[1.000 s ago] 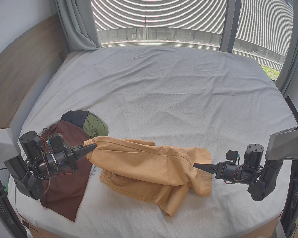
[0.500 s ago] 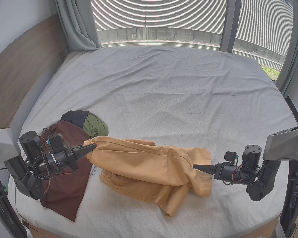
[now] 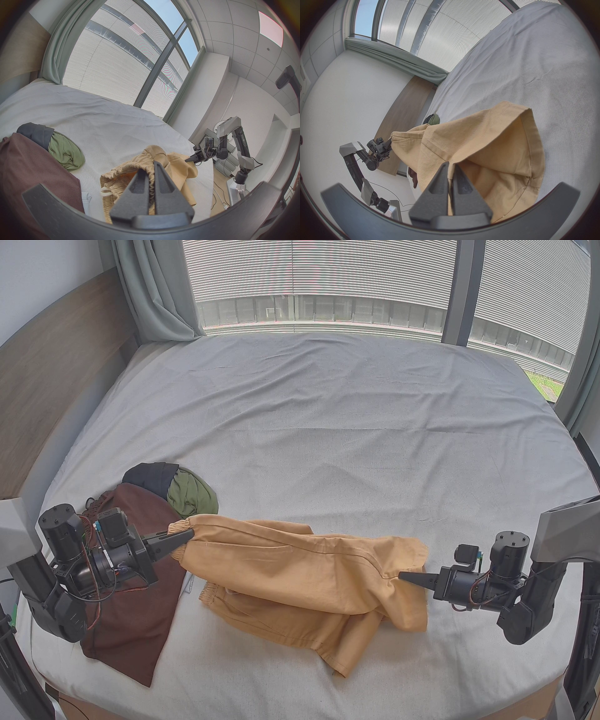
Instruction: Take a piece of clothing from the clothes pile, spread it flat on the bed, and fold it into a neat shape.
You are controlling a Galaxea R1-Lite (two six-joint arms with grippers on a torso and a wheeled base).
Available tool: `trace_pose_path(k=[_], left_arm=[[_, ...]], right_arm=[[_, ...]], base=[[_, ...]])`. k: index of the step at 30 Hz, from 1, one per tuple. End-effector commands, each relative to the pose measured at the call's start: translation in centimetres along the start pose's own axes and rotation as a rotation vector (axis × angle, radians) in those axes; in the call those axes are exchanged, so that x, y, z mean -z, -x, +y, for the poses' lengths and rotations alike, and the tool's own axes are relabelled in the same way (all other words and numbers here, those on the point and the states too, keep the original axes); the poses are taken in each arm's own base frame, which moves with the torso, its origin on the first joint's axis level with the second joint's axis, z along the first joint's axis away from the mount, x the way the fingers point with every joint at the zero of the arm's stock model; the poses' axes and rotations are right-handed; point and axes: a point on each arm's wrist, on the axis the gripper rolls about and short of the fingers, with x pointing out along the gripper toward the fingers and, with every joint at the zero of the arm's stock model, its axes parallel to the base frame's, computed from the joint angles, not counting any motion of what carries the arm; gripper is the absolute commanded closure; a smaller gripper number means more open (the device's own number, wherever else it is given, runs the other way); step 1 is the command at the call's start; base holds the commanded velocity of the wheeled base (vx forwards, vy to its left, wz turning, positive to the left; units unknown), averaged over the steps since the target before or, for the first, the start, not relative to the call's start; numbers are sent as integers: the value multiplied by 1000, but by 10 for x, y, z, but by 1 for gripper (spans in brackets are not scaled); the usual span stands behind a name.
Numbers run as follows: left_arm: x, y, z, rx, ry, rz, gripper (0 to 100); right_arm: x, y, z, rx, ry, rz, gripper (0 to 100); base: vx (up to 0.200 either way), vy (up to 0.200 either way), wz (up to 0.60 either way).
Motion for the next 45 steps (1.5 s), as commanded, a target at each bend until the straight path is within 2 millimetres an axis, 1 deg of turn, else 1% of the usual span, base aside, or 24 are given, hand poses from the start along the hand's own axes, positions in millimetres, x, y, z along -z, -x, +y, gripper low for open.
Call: trace_pose_path(k=[1, 4, 6, 10, 17, 26, 35, 39, 42, 45], left_arm=[[-1, -1, 0, 3, 1, -2, 100], [-1, -1, 0, 3, -2, -4, 100], [-1, -2, -1, 6, -3, -4, 100], [-3, -2, -2, 9, -8, -7, 100], [-7, -1, -3, 11, -18, -17, 100], [-17, -2, -4, 15, -51, -47, 100], [-21, 0, -4, 11, -63, -58, 100], [-26, 0, -3, 11, -79, -72, 100], [-29, 0, -2, 8, -88, -79, 100], [-31, 1, 0, 3, -96, -87, 100]], right_arm=[[-3, 3, 2, -1, 6, -11, 100], [-6, 4, 5, -7, 14, -19, 100], [-11, 7, 13, -22, 34, -35, 100], [-17, 8, 21, -42, 56, -53, 100], [-23, 12, 37, -74, 89, -71, 100], [-27, 15, 42, -81, 107, -90, 100], [-32, 19, 50, -97, 132, -109, 100], [-37, 22, 60, -118, 157, -129, 100], [-39, 24, 64, -124, 166, -138, 100], [-45, 30, 73, -143, 189, -165, 100]], base=[[0, 0, 0], [0, 0, 0], [0, 0, 0], [0, 0, 0], [0, 0, 0], [0, 0, 0], [0, 0, 0], [0, 0, 0], [0, 0, 0], [0, 0, 0]])
